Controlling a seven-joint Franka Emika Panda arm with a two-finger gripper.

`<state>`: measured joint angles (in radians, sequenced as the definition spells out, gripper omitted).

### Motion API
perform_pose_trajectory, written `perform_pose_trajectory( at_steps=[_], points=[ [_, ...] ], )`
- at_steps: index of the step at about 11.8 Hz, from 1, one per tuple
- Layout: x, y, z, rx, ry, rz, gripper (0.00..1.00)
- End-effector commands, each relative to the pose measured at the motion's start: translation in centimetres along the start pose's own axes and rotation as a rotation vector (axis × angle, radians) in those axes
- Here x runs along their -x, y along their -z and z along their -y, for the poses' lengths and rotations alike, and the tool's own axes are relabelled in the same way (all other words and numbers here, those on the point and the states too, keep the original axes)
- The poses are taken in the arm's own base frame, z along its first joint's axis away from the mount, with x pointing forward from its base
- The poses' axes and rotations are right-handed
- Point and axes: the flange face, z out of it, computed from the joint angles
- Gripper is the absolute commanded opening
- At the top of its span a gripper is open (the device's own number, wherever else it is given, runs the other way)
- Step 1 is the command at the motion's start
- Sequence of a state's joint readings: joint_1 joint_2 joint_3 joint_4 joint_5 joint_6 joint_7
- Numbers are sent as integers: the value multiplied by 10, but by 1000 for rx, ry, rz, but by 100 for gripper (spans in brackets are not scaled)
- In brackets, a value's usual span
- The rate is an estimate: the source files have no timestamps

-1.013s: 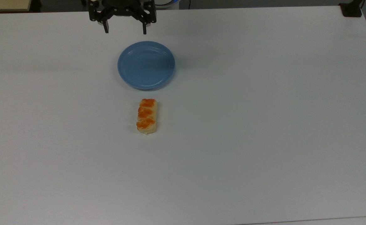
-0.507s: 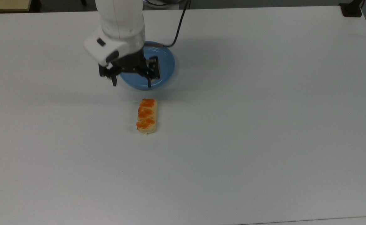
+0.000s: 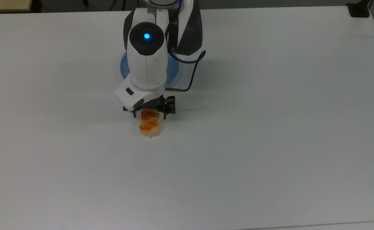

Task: Put the bread onto the plate
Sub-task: 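Lower the gripper around the bread roll and close on it, then lift the bread roll and carry it over the blue plate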

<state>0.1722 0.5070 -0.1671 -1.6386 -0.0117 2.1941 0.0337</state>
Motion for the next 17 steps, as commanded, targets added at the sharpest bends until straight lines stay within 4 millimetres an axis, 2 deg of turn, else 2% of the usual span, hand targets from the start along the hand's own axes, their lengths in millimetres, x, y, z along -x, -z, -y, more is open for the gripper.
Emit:
perform_pose_trajectory(
  at_steps=[1,2,3,6,8,9,11,12,14,15,16,17],
  points=[
    [2,0,1,29,9,-3,50],
    [3,2,0,32,15,-1,40],
    [3,10,-1,29,16,-5,38],
    [23,68,-16,3,43,2,38],
    [35,85,-18,-6,71,30,38],
    [46,86,-21,-11,97,74,38],
    [93,78,-24,-48,254,203,38],
    [113,72,-25,-57,277,229,39],
    [132,48,-20,-56,295,288,43],
    [137,38,-22,-44,301,307,51],
    [139,33,-24,-39,299,317,73],
    [140,33,-27,-38,282,319,100]
  ],
)
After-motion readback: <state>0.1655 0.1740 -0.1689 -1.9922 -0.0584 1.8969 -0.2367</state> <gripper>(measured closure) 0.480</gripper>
